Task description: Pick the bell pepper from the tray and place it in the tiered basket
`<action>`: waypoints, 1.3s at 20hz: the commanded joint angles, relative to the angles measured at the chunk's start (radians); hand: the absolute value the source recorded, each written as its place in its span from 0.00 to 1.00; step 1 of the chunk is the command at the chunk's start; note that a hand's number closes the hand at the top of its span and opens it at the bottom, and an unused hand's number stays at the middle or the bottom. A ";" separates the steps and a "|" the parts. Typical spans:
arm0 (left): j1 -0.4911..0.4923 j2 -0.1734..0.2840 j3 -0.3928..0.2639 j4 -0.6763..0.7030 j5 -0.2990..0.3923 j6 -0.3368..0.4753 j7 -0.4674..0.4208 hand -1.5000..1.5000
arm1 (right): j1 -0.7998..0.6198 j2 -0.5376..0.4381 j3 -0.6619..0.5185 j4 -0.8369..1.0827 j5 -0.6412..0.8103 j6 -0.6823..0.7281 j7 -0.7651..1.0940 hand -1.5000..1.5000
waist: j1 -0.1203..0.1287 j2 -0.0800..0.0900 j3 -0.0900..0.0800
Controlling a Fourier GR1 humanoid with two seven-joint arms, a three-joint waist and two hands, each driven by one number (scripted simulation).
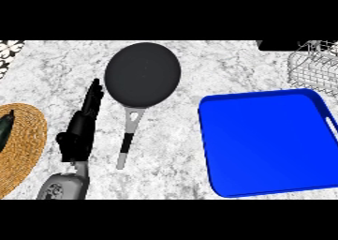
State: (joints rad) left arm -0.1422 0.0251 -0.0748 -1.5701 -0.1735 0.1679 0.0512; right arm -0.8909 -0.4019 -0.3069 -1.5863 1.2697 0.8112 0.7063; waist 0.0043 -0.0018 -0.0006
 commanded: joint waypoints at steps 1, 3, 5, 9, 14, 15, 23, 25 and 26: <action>-0.055 -0.024 -0.001 0.034 -0.024 0.042 0.021 0.50 | -0.101 0.042 -0.066 0.031 -0.037 -0.024 0.069 1.00 | 0.000 0.002 0.000; -0.004 0.001 0.011 0.044 0.001 0.001 -0.050 0.50 | -0.134 -0.004 -0.165 0.075 -0.100 -0.046 0.028 1.00 | 0.002 0.003 0.000; -0.042 -0.022 -0.003 0.058 -0.022 0.024 0.001 0.50 | -0.119 0.034 -0.148 0.107 -0.101 -0.131 0.033 1.00 | 0.002 0.004 0.001; 0.004 -0.004 0.011 0.015 0.013 -0.010 -0.029 0.50 | -0.203 -0.060 -0.095 0.319 -0.061 -0.213 0.009 1.00 | 0.010 0.004 0.000; -0.058 0.004 0.019 0.076 0.013 -0.019 -0.034 0.50 | -0.201 -0.178 -0.094 0.579 -0.014 -0.392 -0.124 1.00 | 0.018 0.012 0.000; 0.009 0.013 0.019 0.012 0.023 -0.025 -0.014 0.50 | -0.161 -0.211 -0.102 0.545 -0.038 -0.361 -0.159 1.00 | 0.011 0.006 0.001; -0.020 -0.014 -0.010 0.003 -0.007 -0.001 0.012 0.50 | -0.218 -0.315 -0.081 0.853 0.013 -0.546 -0.271 1.00 | 0.016 0.009 0.001; 0.006 0.010 0.014 -0.016 0.022 -0.029 0.006 0.50 | -0.221 -0.312 -0.080 0.906 0.016 -0.588 -0.277 1.00 | 0.018 0.008 0.001; -0.016 -0.008 -0.017 -0.022 -0.009 -0.011 0.033 0.50 | -0.194 -0.328 -0.093 0.936 0.008 -0.624 -0.322 1.00 | 0.017 0.010 0.001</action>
State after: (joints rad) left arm -0.1461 0.0249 -0.0774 -1.5738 -0.1698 0.1521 0.0511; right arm -1.1108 -0.6995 -0.3920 -0.7531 1.2756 0.2742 0.4478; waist 0.0226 0.0072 0.0000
